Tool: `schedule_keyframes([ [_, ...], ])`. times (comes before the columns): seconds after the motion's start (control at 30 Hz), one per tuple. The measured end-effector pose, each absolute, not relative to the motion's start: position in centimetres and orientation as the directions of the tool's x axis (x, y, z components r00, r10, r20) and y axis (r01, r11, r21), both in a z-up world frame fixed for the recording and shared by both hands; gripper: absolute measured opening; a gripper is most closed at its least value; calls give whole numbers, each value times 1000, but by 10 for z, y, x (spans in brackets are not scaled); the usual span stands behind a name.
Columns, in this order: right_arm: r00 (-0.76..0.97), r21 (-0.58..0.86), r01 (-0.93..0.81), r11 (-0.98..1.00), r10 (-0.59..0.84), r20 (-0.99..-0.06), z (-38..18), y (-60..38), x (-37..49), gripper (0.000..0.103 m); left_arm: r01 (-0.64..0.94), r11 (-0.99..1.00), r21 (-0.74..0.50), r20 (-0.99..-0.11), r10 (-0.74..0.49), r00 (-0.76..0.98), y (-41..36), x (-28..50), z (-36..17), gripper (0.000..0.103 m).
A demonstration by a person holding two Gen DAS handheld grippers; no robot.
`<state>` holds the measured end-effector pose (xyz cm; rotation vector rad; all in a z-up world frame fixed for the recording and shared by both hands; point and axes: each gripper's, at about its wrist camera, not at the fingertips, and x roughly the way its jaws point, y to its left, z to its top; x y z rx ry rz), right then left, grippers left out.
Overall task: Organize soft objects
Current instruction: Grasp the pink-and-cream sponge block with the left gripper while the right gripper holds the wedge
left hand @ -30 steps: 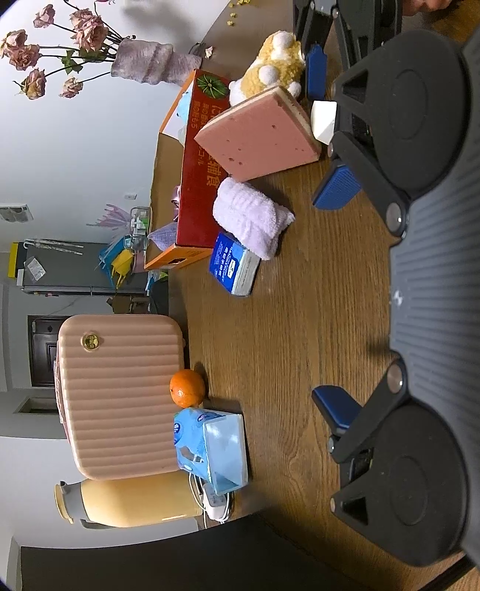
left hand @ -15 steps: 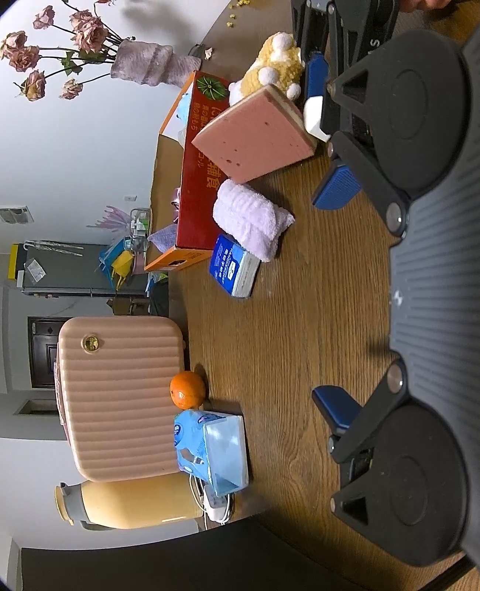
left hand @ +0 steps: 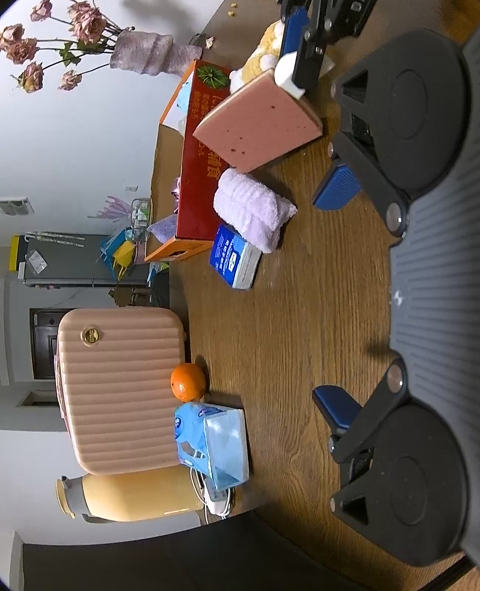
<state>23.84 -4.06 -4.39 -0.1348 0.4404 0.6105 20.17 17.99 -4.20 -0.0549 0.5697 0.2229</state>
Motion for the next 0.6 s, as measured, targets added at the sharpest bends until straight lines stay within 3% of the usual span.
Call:
schedule_keyframes([
  [0.6,795,39,-533,845,515,-321,-28,-84,230,24,-232,972,-39,-532,177,828,148,208,-42,103],
])
